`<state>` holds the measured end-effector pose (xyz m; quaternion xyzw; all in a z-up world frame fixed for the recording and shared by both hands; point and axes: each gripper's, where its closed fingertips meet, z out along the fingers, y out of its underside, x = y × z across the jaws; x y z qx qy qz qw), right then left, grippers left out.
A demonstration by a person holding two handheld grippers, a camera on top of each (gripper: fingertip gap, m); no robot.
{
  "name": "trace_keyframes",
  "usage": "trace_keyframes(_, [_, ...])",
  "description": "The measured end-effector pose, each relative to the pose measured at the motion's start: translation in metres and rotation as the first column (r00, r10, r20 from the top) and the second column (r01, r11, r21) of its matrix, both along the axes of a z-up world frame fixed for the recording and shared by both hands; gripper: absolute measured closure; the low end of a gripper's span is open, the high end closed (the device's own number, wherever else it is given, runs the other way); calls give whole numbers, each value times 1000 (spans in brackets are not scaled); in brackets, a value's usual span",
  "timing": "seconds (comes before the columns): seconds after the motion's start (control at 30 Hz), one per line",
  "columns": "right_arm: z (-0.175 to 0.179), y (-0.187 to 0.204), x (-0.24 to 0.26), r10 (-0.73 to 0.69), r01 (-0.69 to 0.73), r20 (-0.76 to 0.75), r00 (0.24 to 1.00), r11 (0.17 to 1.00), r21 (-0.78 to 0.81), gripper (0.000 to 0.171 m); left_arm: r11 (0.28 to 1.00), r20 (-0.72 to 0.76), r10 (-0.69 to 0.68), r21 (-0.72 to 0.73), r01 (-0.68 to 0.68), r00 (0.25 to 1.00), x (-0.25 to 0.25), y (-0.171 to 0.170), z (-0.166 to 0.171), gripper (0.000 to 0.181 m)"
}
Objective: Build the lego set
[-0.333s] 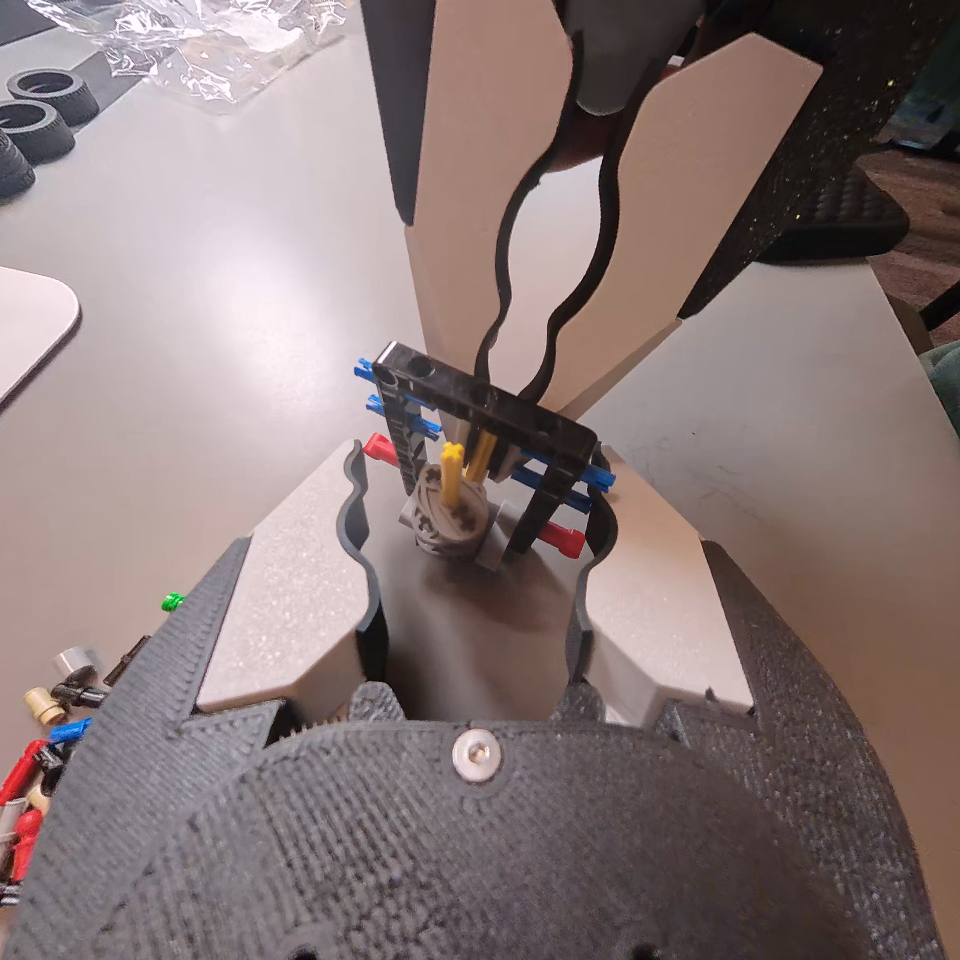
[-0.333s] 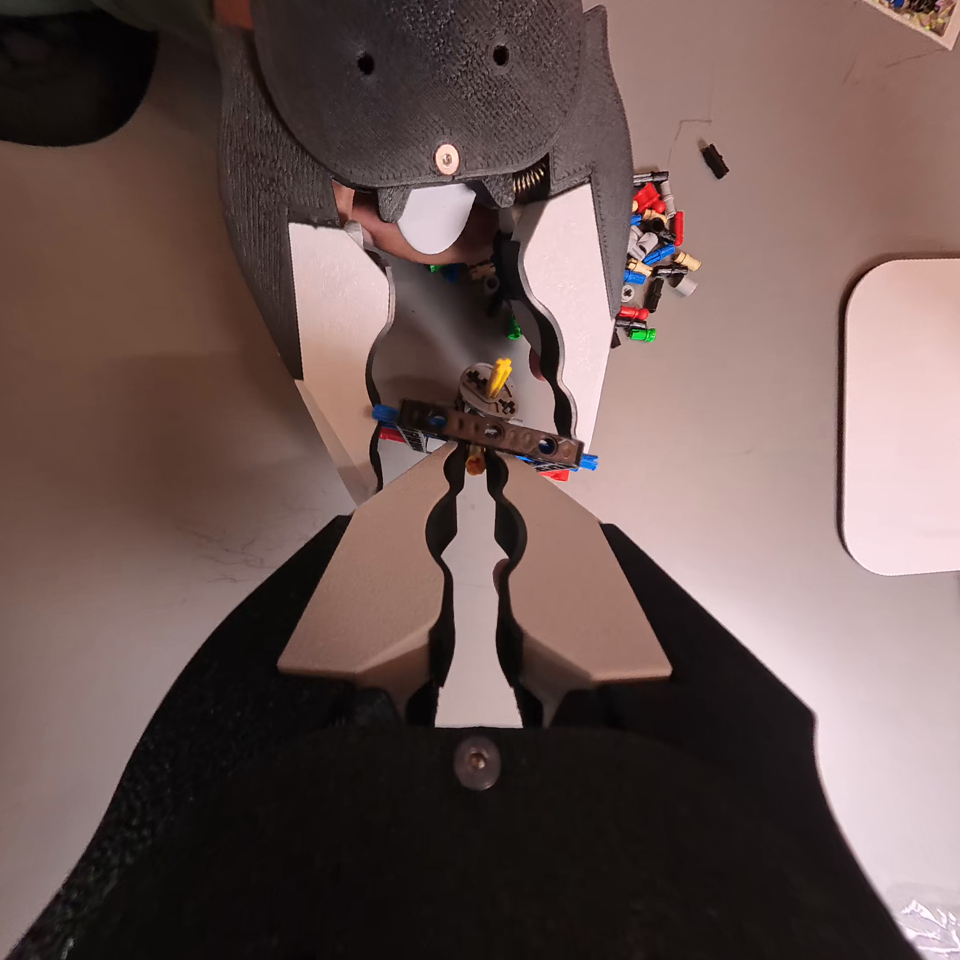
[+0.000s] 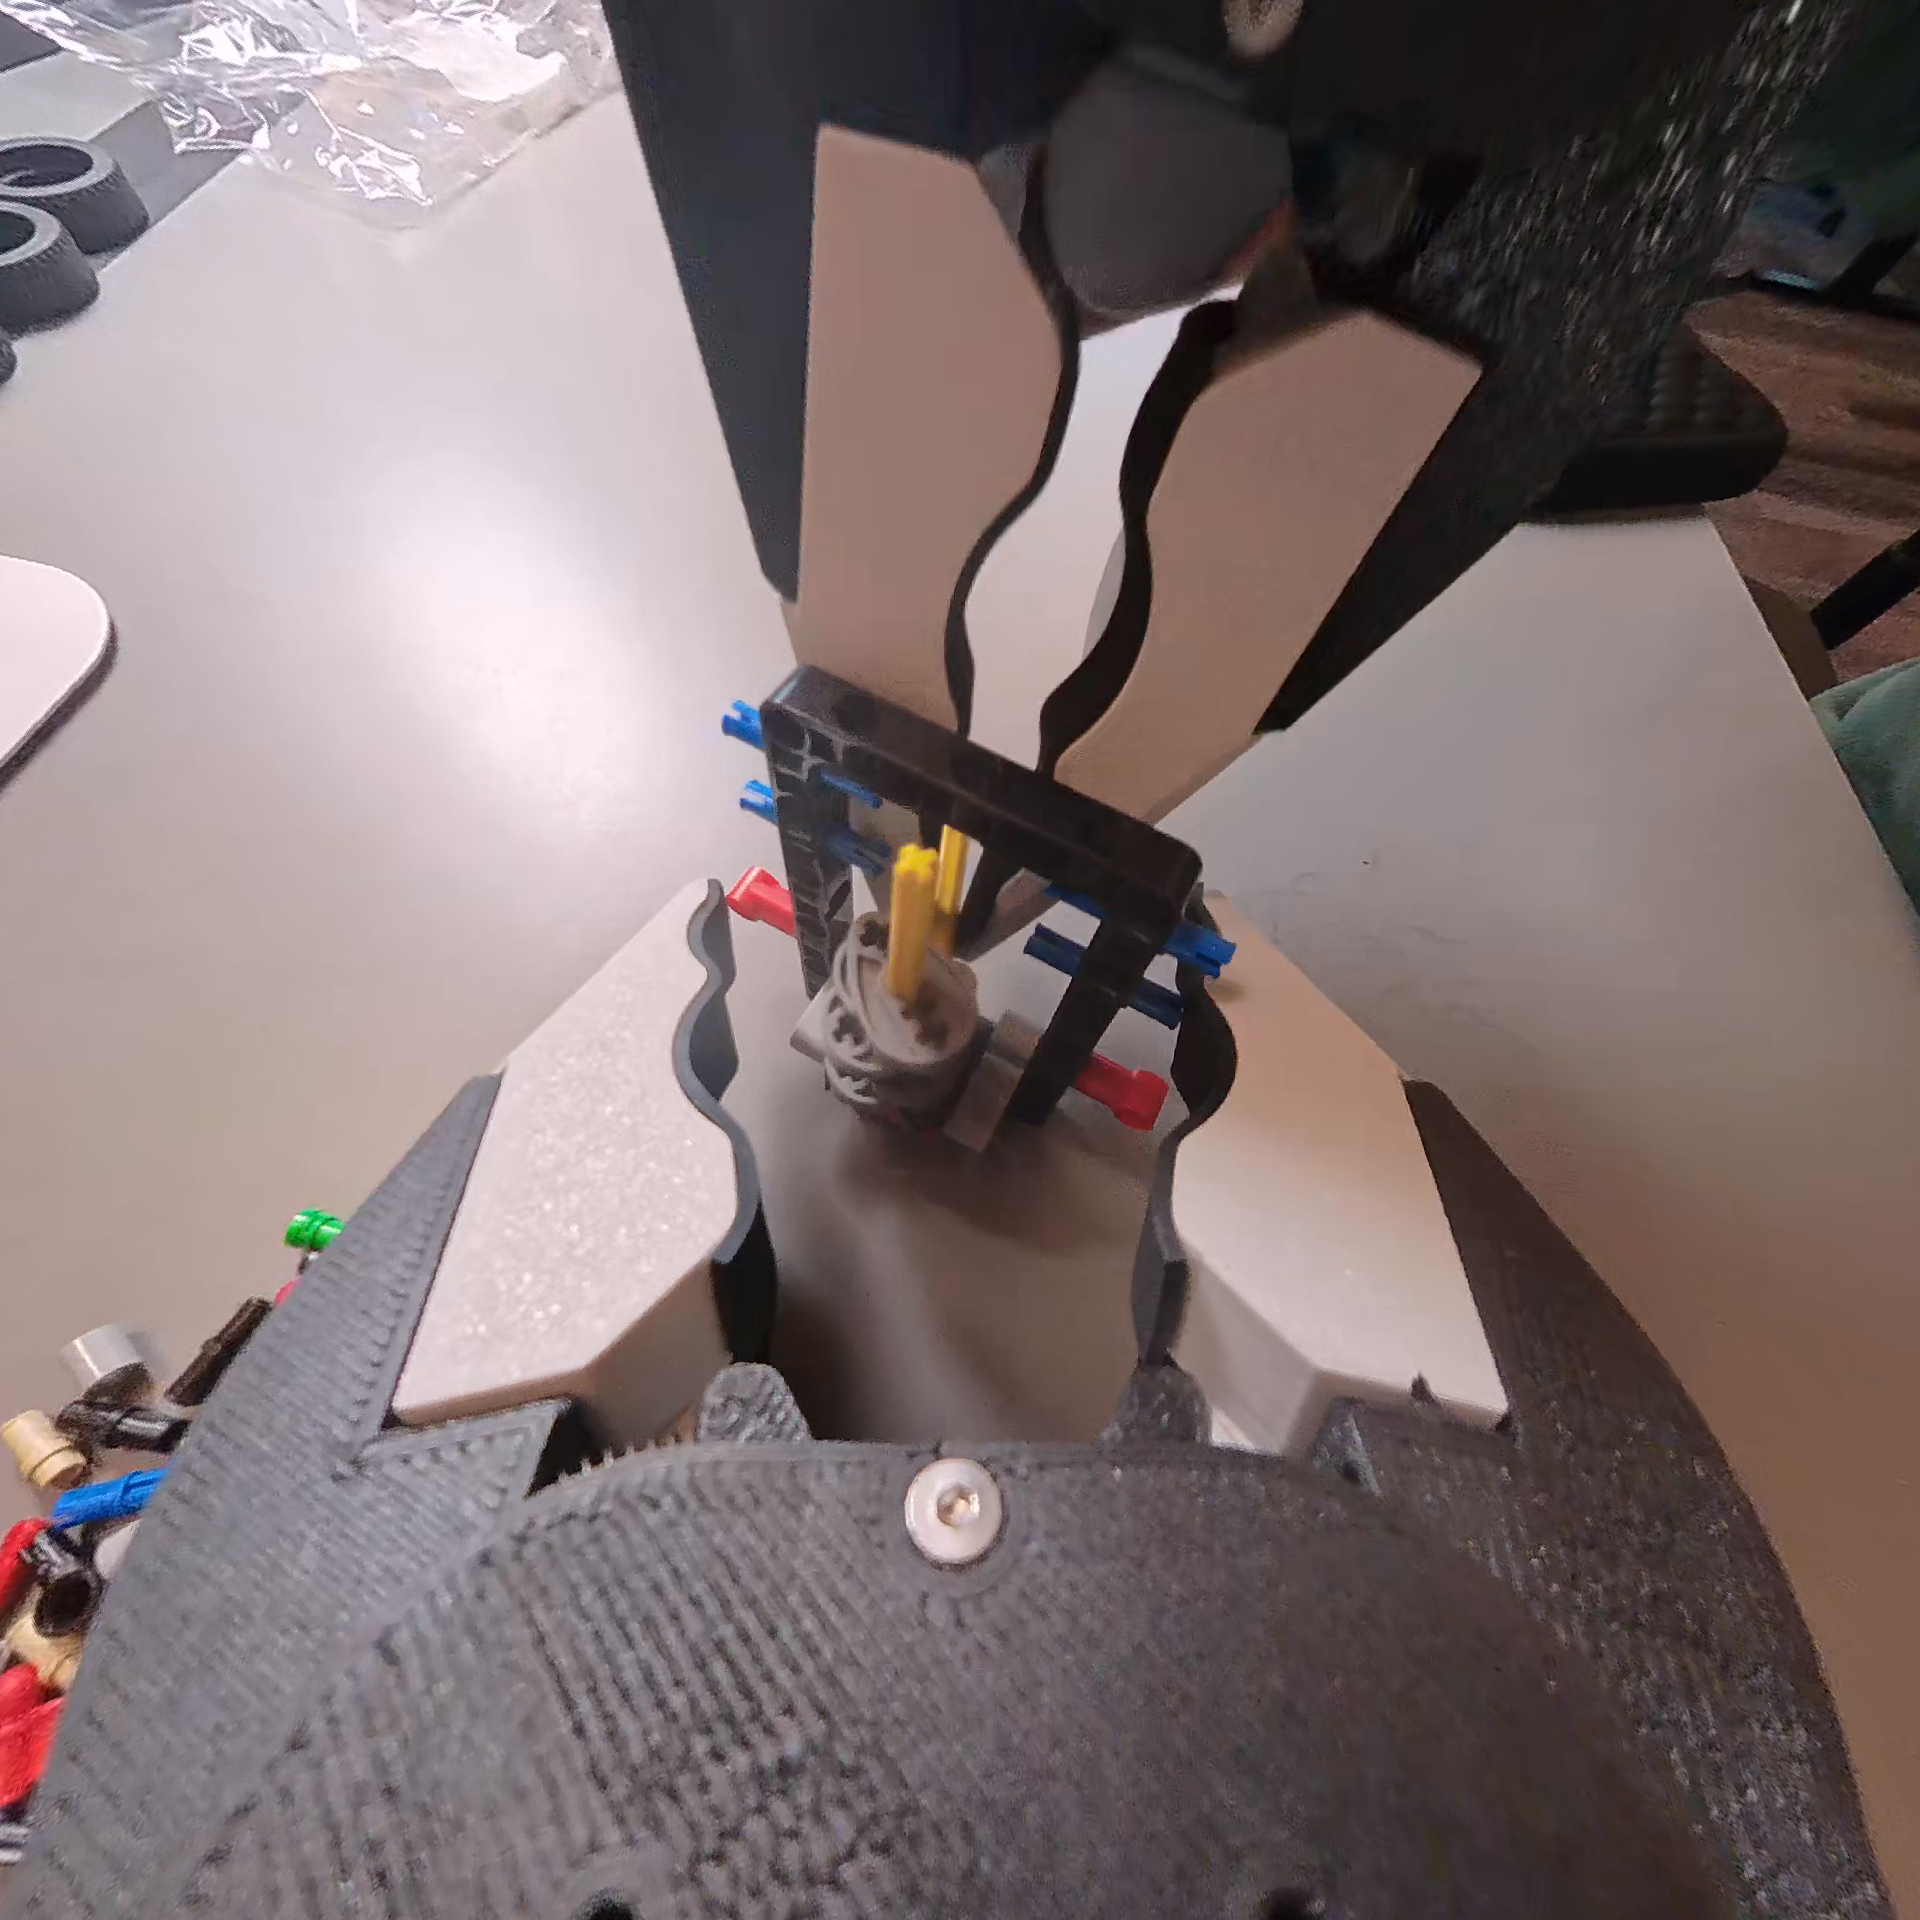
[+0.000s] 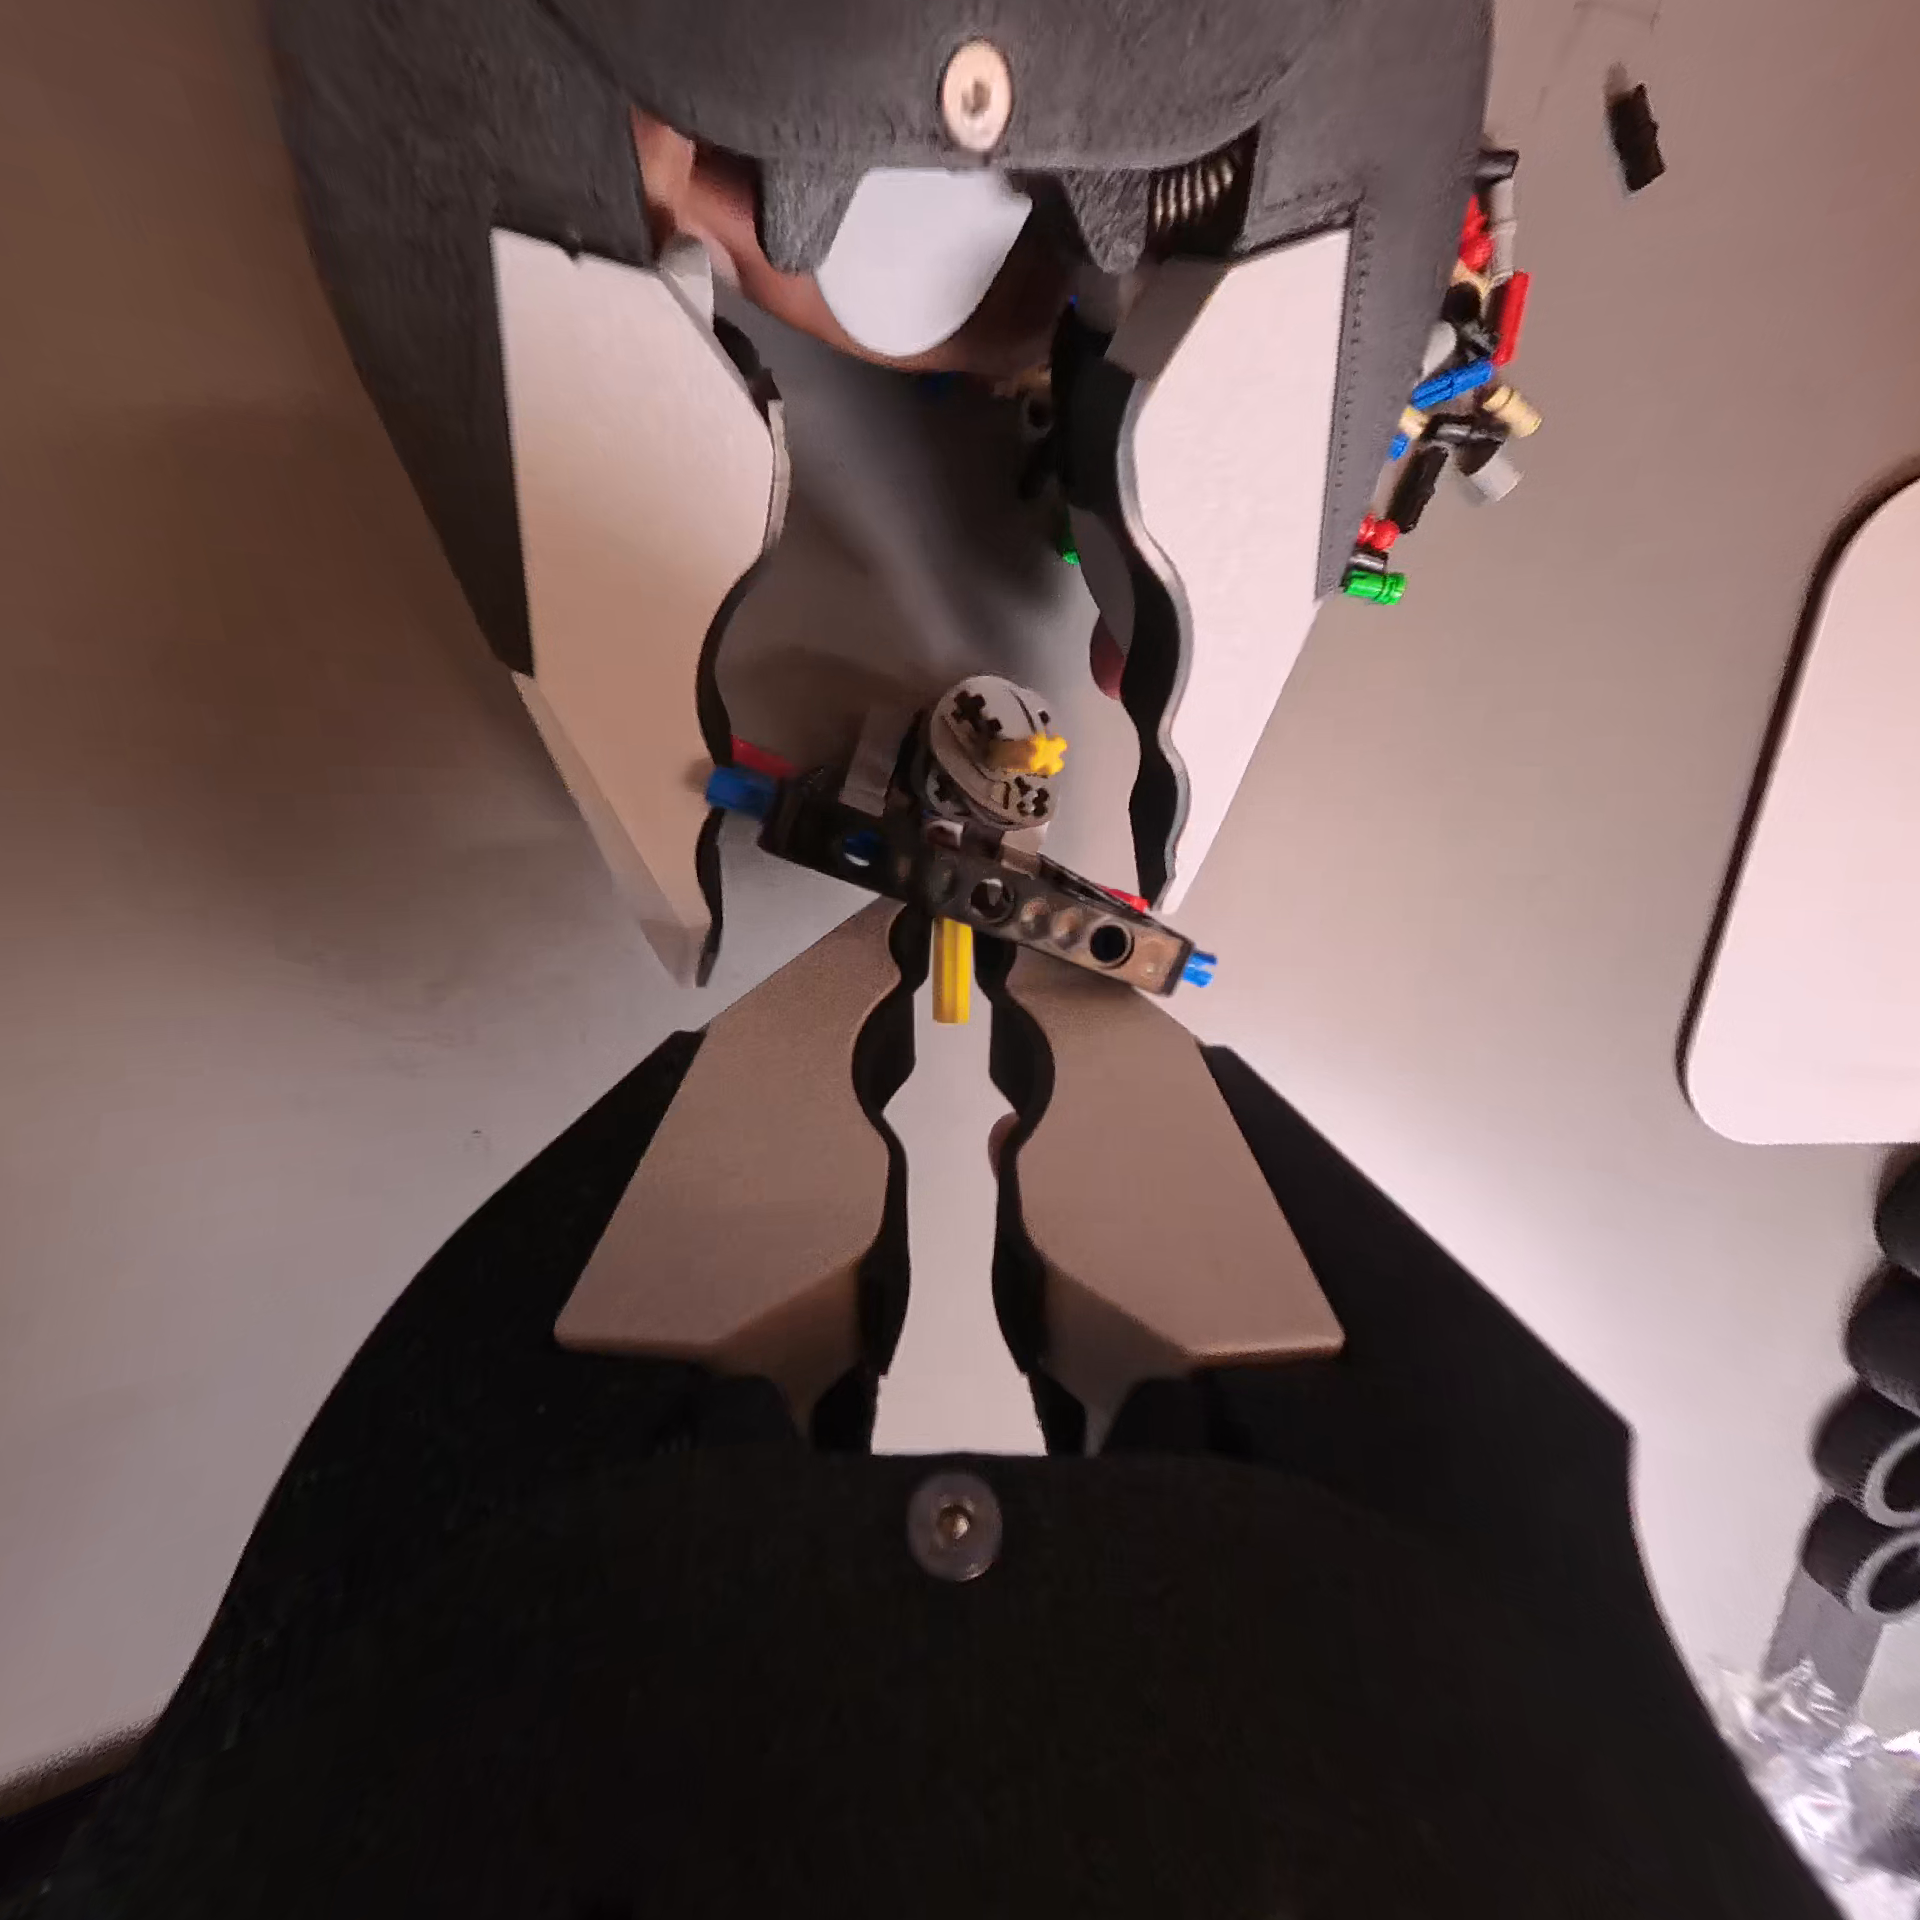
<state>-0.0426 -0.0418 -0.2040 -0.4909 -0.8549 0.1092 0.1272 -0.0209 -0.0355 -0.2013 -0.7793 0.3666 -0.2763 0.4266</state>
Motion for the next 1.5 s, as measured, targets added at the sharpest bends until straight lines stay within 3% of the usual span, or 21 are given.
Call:
trace_keyframes(0.03, [-1,1,-1,9,-9,-14,1000,1000,13,167,1000,-4,4,4,-4,1000,-1,0,0,96])
trace_keyframes(0.3, [21,-3,-1,-33,11,-153,988,990,-138,167,1000,2,1,3,-1,1000,-2,-2,0,95])
trace_keyframes(0.43, [32,-12,9,-4,-65,-341,940,979,-192,167,1000,24,-12,19,12,1000,-1,-8,8,91])
trace_keyframes(0.7, [78,-24,37,-135,-160,-728,672,933,-321,167,990,23,-9,143,5,1000,-8,-18,50,96])
trace_keyframes(0.87, [111,-37,53,-169,-217,-857,487,927,-307,166,972,114,-49,234,21,992,8,-44,97,137])
trace_keyframes(1.0, [140,-56,63,-317,-339,-863,393,823,-456,166,974,202,-86,222,40,976,39,-61,102,145])
trace_keyframes(1.13, [152,-66,69,-406,-450,-830,382,703,-551,167,979,323,-123,193,62,938,63,-70,111,151])
trace_keyframes(1.23, [153,-68,71,-425,-481,-815,393,661,-576,167,982,387,-136,177,71,912,68,-72,119,158])
trace_keyframes(1.4, [149,-70,70,-414,-483,-814,407,659,-577,166,983,401,-136,167,74,906,68,-73,119,176])
trace_keyframes(1.5, [142,-75,69,-376,-472,-818,435,679,-562,166,985,353,-141,144,96,925,66,-79,111,176])
